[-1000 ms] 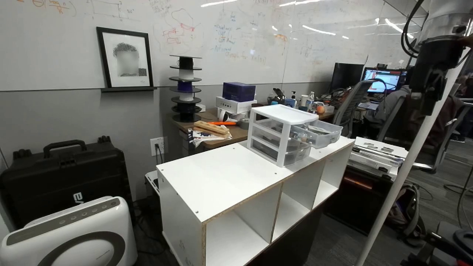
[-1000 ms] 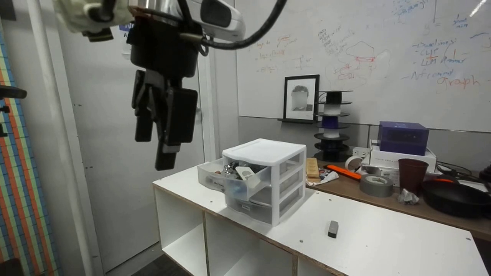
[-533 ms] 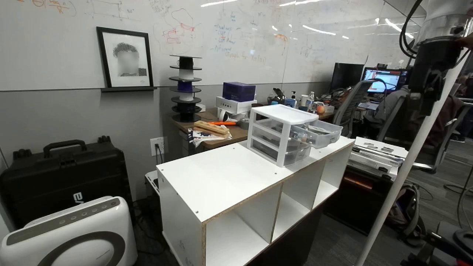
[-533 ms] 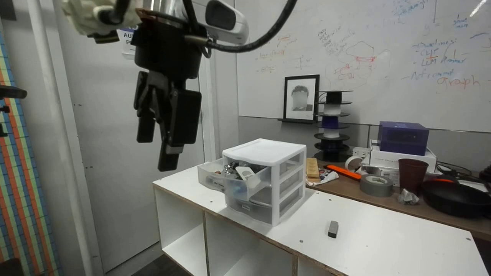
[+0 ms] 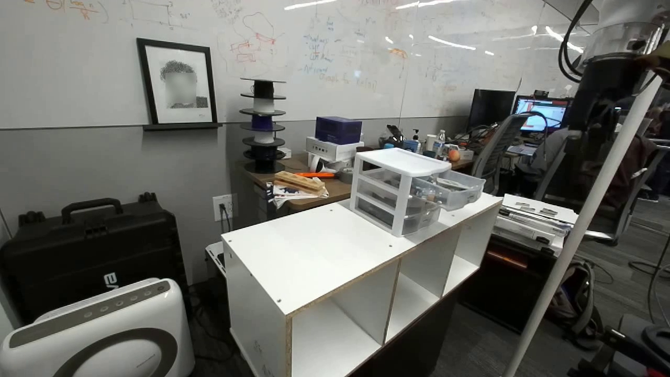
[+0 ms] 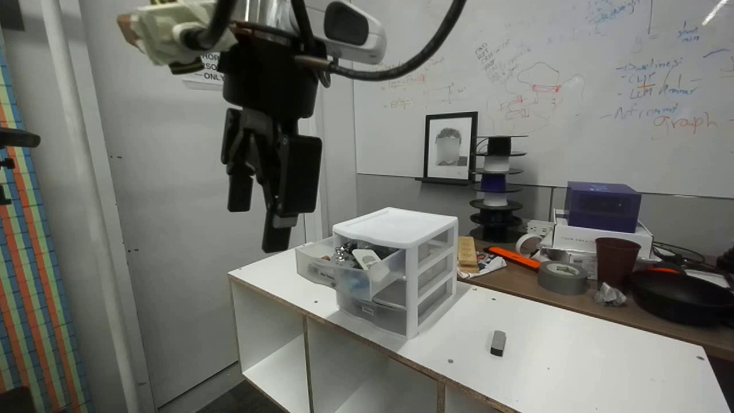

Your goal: Pick up the object from the table and put it in the open drawer and close it

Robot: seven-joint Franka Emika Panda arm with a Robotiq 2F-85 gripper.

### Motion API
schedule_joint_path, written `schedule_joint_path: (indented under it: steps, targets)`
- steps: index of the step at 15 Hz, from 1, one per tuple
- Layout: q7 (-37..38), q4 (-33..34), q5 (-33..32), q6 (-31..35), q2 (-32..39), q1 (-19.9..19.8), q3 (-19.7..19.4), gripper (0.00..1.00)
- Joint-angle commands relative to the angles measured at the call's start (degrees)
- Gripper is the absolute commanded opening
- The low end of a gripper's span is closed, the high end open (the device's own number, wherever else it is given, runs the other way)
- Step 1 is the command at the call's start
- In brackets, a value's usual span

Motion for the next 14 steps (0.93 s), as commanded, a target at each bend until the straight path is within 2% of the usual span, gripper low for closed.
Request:
schedule_joint_path:
  steps: [1,5,9,11,14]
  targets:
    - [-2.4,5.9,1.7,0.7,5.7,-0.5,-0.4,1.0]
    - [-5.8,12.4,1.5,-0.4,12.4,-1.0,-0.8,1.0]
    - [-6.4,19.8,5.8,5.5,21.3,-2.4,-0.7,1.0]
    - [-6.4,23.6,9.5,9.0,26.1,-3.4,0.1,1.0]
    - [-6.5,28.9,11.2,12.2,32.7,-5.0,1.9,1.0]
